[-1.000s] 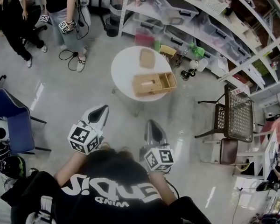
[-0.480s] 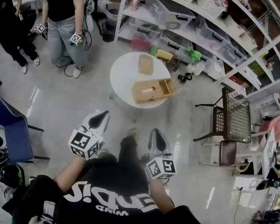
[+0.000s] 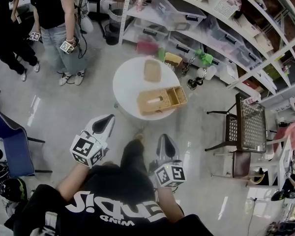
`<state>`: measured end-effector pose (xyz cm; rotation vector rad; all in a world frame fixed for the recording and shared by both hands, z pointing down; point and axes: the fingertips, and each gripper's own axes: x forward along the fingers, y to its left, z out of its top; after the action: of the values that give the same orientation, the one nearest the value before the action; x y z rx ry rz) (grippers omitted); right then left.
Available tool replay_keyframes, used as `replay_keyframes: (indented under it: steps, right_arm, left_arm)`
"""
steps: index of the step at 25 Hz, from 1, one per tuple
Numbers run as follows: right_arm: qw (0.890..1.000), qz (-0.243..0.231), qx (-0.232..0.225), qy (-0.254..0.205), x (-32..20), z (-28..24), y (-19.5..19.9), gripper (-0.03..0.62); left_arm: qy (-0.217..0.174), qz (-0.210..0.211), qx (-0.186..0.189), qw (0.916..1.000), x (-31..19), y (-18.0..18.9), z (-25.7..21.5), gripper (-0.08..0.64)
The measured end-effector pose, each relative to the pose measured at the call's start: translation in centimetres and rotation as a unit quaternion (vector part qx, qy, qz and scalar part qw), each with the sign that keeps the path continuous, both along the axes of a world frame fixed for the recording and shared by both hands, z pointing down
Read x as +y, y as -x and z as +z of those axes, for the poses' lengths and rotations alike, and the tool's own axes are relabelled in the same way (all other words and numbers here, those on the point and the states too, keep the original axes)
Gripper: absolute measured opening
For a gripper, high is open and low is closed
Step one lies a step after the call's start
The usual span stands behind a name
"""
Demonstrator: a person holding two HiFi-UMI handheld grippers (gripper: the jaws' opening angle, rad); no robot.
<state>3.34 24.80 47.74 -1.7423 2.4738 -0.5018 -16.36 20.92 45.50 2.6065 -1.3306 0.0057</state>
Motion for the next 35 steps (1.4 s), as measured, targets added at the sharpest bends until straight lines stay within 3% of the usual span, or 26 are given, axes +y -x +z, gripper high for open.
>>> replay_keyframes:
  steps: [17,35]
  right_arm:
    - [1.000,-0.005,-0.008,0.011,-17.4,-0.9,-5.4,-0.006]
    - [0.997,-0.067,-0.011,0.019,-32.0,-1.6,-11.8,-0.006]
  left_arm:
    - [0.016,0.008,0.002,0.9998,-18.0,-6.3,-1.0,0.002]
    - [0.029,-0.053,-0.007,0.9982,-30.6,-11.6,-2.4,0.002]
